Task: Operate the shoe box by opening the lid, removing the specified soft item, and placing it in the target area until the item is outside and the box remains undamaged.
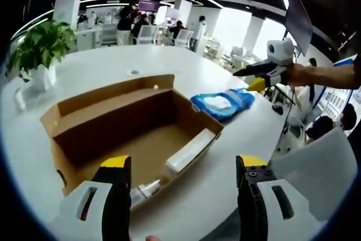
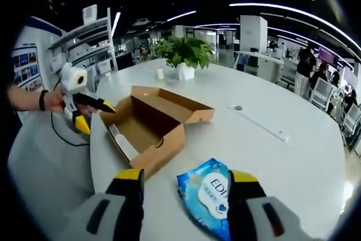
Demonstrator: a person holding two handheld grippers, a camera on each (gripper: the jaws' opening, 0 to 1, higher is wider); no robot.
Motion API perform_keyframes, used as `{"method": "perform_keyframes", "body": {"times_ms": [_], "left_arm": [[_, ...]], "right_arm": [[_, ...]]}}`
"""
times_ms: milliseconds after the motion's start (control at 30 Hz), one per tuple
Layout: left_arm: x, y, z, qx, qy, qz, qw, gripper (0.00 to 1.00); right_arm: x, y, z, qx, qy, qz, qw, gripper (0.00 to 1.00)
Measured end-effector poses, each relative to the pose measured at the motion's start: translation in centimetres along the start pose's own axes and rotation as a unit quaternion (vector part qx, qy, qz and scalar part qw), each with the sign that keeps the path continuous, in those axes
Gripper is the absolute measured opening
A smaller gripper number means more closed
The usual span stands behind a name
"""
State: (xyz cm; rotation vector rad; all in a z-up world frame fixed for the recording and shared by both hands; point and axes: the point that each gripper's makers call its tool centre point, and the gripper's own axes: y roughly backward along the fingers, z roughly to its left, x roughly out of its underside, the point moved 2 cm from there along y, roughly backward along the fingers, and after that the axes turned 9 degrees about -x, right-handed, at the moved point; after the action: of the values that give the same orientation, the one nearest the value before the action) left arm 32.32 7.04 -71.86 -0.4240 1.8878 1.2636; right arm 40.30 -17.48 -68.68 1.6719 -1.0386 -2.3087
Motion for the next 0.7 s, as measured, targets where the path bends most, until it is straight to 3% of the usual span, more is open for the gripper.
{"method": "perform_keyframes", "body": {"times_ms": [700], "left_arm": [[-0.5,0.1,-0.2,0.003,0.01,-0.011,0.9999,0.78]], "right_arm": [[-1.8,-3.2,3.8,-0.038,0.007,-0.012,0.9992,0.58]]}}
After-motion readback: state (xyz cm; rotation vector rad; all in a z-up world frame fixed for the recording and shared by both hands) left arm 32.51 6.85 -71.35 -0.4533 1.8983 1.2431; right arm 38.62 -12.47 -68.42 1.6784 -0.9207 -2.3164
